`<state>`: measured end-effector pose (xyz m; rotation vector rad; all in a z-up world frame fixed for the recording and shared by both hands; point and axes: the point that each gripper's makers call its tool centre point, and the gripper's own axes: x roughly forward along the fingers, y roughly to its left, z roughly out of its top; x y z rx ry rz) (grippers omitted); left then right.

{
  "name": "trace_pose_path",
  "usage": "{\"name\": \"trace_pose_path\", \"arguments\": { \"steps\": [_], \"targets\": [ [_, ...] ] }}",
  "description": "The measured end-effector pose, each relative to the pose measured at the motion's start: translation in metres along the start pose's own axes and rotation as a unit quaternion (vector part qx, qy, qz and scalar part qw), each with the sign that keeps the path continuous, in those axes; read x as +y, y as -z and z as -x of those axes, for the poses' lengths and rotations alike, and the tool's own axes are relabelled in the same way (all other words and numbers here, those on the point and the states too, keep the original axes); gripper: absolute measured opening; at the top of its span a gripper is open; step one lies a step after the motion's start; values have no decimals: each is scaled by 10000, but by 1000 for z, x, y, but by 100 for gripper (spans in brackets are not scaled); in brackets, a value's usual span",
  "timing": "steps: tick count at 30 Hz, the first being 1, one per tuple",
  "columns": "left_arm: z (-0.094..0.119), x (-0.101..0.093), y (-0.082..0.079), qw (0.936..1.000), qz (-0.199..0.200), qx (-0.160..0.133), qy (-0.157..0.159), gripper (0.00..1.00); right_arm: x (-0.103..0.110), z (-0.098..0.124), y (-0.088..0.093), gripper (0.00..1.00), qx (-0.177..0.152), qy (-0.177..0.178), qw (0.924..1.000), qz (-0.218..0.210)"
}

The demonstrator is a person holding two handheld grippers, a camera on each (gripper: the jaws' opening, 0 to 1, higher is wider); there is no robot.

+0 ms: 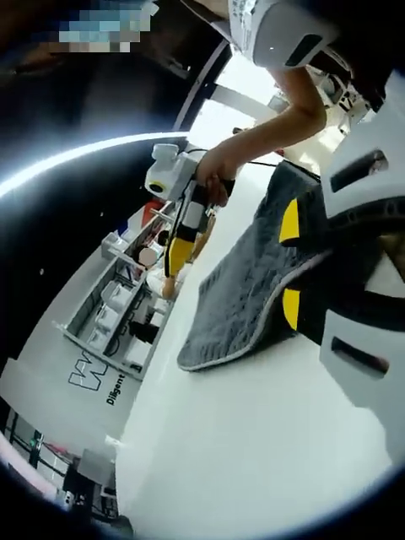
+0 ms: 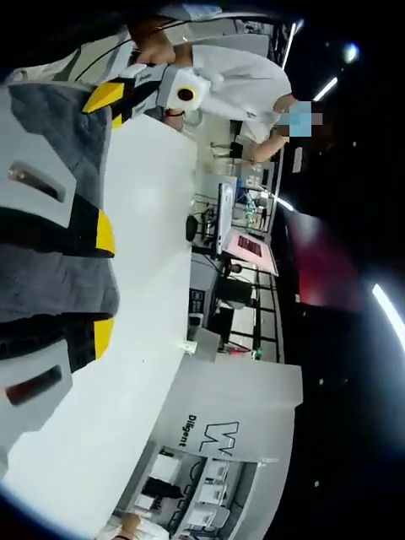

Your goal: Open the folded towel by lifting each exposed corner and separating the folded layers until the towel lies flat within the target outline without major curled edges

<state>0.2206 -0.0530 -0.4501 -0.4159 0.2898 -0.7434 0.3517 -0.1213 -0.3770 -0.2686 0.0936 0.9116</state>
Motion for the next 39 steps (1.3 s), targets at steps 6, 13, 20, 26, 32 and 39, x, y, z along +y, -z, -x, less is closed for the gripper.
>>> {"name": "trace_pose_path", "arguments": {
  "steps": [6, 13, 20, 26, 32, 39],
  "targets": [
    [-17, -10, -6, 9984, -540, 51, 168, 2, -6, -24, 7, 23, 252, 17, 9996, -115],
    [-36, -24, -3, 9923, -1142, 280, 383, 2, -5, -42, 8, 25, 386, 6, 9989, -271],
    [-49, -34, 2, 9869, -1448, 461, 547, 1, -2, -55, 14, 25, 521, -24, 9978, -398],
    [-54, -43, 5, 9827, -1601, 554, 743, 1, 2, -64, 17, 24, 595, -88, 9971, -460],
    [-62, -52, 12, 9706, -2107, 760, 875, 2, 3, -81, 35, 24, 849, -82, 9932, -786],
    [-65, -55, 19, 9639, -2319, 896, 957, 2, 2, -84, 46, 20, 947, -60, 9904, -1005]
  ]
}}
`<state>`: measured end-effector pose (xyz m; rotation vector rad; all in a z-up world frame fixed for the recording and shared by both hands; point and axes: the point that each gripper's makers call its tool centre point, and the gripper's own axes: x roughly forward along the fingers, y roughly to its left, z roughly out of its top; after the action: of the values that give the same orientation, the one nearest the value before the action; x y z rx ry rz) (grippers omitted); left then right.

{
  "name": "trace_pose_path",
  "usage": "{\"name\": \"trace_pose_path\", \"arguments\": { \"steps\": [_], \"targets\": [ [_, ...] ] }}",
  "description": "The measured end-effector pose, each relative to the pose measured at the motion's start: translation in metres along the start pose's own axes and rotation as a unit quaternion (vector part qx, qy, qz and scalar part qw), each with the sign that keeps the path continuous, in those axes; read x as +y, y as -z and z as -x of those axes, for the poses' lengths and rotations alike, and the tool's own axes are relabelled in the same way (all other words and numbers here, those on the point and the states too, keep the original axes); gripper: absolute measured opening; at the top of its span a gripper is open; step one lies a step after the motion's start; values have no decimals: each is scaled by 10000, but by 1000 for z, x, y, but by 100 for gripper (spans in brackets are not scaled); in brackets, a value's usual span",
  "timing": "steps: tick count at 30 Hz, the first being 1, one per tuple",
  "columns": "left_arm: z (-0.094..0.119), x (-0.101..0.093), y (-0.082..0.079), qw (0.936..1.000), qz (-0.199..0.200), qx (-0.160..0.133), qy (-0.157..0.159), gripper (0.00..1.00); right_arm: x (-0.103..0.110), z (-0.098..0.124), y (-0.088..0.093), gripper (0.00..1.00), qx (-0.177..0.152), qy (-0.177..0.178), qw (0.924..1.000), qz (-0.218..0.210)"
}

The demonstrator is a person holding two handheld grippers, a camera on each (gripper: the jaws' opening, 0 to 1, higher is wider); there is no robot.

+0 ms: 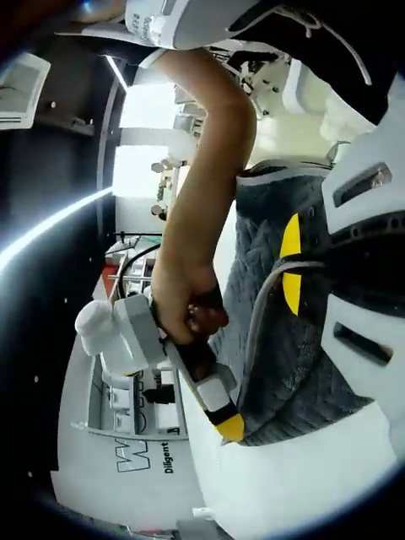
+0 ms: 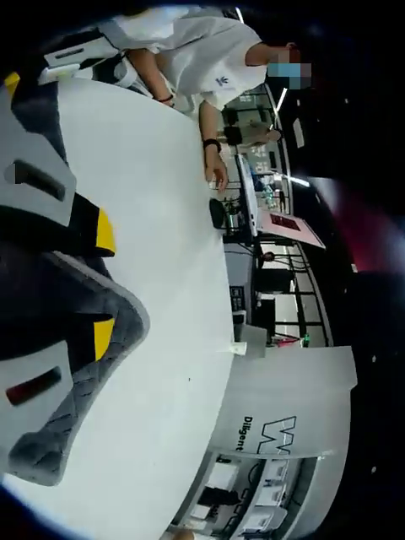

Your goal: Open the folded towel by lifting each exposed corner and separating the folded layers until the towel lies flat within the target outline without major curled edges

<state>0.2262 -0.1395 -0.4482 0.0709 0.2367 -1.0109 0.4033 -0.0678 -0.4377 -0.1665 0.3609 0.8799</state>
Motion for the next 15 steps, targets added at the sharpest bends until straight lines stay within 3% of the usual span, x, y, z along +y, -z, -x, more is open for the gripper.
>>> {"name": "trace_pose_path", "arguments": {
  "steps": [15],
  "targets": [
    [-2, 0, 0, 9999, -112, 38, -5, 2, 4, -8, 16, 4, 184, -249, 9980, -557]
  ]
}}
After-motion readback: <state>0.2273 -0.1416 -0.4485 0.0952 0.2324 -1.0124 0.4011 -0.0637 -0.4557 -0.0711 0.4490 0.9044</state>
